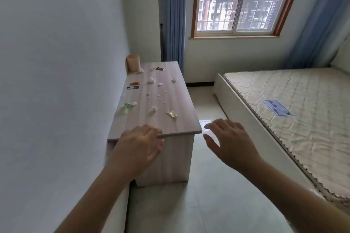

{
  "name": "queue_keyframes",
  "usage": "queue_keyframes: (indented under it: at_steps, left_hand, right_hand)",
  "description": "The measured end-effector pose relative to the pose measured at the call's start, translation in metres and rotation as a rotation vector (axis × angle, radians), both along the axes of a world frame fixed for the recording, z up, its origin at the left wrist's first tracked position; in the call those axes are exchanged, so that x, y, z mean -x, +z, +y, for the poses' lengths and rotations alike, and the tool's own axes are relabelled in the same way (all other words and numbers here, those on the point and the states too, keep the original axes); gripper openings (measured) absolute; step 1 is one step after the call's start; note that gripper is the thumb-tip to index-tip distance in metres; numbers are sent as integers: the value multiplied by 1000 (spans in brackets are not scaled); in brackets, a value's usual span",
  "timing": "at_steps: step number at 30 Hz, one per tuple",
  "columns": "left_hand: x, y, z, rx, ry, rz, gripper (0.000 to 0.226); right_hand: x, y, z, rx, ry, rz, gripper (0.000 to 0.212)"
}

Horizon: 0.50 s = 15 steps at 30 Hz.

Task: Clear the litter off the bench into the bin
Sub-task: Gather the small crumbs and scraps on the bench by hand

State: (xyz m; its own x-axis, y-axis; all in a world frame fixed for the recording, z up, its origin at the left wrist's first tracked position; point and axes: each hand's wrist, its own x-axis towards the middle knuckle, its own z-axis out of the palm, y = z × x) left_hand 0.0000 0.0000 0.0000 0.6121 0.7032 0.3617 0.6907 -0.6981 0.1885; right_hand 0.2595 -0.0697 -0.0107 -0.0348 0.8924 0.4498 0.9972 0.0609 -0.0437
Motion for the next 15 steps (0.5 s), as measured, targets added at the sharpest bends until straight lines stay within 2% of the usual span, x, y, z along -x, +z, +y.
queue_keyframes:
  at_steps: [3,8,15]
  left_hand:
    - [-33,-19,26,44,-12,-7,36]
    - [-66,-47,85,134,57,-83,27]
    - [-83,-84,133,177,149,-24,31]
  right_hand:
    - [-20,-21,29,-11,-1,54,20]
    - [-49,-57,79,41,-6,198,16]
    - [-61,-93,159,183,77,311,22]
